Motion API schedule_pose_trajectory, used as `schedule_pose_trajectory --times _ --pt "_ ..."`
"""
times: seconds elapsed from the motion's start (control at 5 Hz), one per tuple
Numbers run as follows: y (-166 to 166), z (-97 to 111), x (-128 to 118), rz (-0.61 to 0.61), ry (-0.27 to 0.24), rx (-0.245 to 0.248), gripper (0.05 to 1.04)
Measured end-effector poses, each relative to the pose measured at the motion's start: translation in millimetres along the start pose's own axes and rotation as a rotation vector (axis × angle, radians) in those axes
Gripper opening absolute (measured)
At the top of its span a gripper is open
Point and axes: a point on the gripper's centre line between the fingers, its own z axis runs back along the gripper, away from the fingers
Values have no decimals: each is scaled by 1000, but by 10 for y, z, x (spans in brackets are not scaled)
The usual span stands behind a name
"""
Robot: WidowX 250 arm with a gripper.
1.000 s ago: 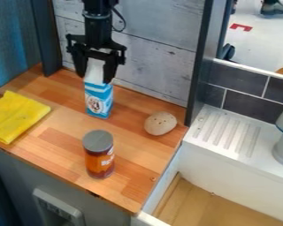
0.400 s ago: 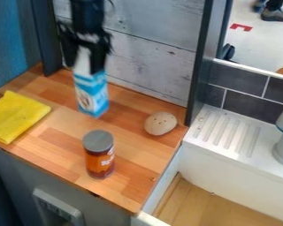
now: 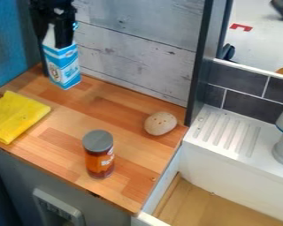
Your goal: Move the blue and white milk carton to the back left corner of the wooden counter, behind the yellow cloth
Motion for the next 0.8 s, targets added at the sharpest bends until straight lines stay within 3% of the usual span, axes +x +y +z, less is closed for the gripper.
schedule_pose_trajectory --times 0.2,0.4,0.6,0.8 --pt "255 -203 92 14 32 25 813" --pt "417 -248 172 9 37 63 813" --pt "523 -323 193 29 48 64 813" --pt "634 -424 207 92 24 44 813"
